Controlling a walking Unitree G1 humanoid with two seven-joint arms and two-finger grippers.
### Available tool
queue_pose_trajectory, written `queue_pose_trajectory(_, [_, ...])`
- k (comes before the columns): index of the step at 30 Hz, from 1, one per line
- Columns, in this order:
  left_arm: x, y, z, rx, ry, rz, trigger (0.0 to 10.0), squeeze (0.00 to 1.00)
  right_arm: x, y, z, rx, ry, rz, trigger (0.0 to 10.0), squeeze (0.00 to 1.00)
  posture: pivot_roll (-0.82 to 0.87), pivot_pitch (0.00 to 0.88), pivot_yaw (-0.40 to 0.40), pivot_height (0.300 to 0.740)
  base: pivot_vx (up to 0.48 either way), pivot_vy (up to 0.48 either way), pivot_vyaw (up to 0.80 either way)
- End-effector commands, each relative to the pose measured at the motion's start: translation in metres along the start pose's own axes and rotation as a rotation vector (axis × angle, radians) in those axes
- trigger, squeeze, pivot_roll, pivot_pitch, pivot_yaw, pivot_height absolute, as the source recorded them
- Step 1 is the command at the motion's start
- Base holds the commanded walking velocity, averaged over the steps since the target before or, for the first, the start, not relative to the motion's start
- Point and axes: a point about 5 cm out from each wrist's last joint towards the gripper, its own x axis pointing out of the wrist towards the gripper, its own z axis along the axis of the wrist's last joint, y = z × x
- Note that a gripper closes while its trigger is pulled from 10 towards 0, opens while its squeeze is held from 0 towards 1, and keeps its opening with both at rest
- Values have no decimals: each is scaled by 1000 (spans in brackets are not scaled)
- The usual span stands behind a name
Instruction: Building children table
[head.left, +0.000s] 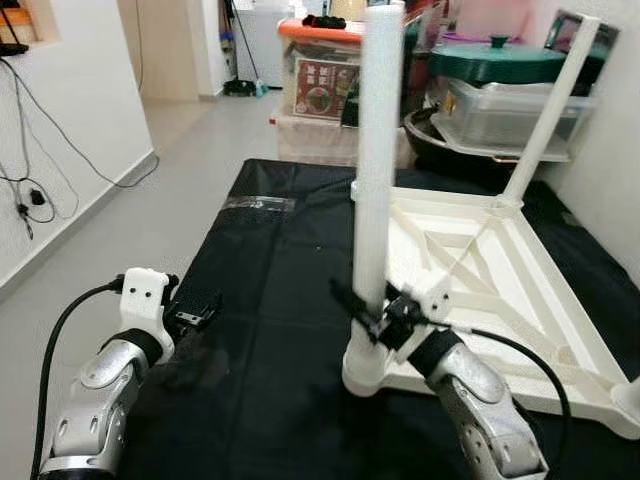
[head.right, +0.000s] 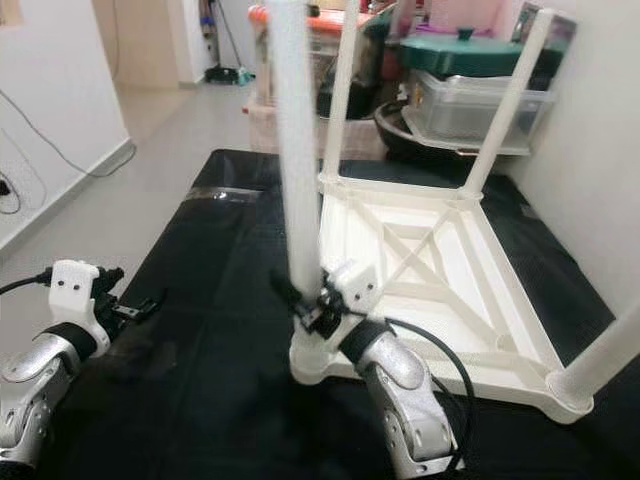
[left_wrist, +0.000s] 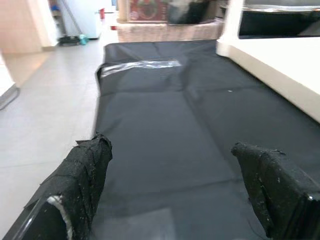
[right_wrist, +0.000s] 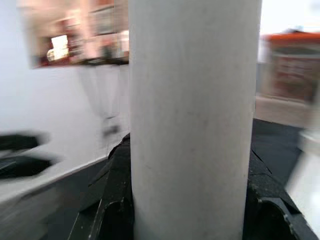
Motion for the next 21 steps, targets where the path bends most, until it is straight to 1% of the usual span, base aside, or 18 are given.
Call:
queue_pose_trajectory(1, [-2, -1, -2, 6, 1, 2, 10000, 1000, -16, -22, -26, -1, 160, -152, 0, 0, 164, 0, -70, 740, 0, 0, 0])
queue_pose_trajectory(4, [-2, 0, -2, 7, 4, 4, 10000, 1000, -21, -28, -30, -58, 192, -251, 0, 0, 160, 0, -67, 740, 0, 0, 0])
queue_pose_trajectory(6, [-2, 0, -3, 7, 5, 4, 10000, 1000, -22, -29, -31, -64, 196, -272, 0, 0, 160, 0, -67, 740, 0, 0, 0])
queue_pose_trajectory(8, [-1, 2, -2, 10, 5, 4, 10000, 1000, -29, -38, -33, -28, 188, -421, 0, 0, 152, 0, -62, 740, 0, 0, 0])
queue_pose_trajectory(9, [0, 2, -2, 11, 5, 4, 10000, 1000, -32, -40, -33, -19, 184, -472, 0, 0, 152, 0, -62, 740, 0, 0, 0])
queue_pose_trajectory(10, [2, 1, -2, 11, 2, 0, 10000, 1000, -38, -41, -28, 6, 121, -526, 0, 0, 136, 0, -54, 740, 0, 0, 0])
queue_pose_trajectory(11, [2, 1, -2, 11, 2, 0, 10000, 1000, -38, -41, -28, 6, 121, -526, 0, 0, 136, 0, -54, 740, 0, 0, 0])
queue_pose_trajectory(12, [4, -1, -1, 10, -1, -5, 10000, 1000, -43, -41, -21, 29, 49, -580, 0, 0, 136, 0, -54, 740, 0, 0, 0])
queue_pose_trajectory(16, [5, -1, -1, 10, -2, -6, 10000, 1000, -45, -40, -19, 34, 32, -596, 0, 0, 136, 0, -54, 740, 0, 0, 0])
queue_pose_trajectory(19, [7, -3, -1, 6, -9, -14, 10000, 1000, -40, -38, -13, 52, -5, -575, 0, 0, 133, 0, -48, 740, 0, 0, 0])
queue_pose_trajectory(21, [12, -6, 3, -20, -34, -29, 10000, 1000, -31, -39, -3, 67, -42, -565, 0, 0, 130, 0, -43, 740, 0, 0, 0])
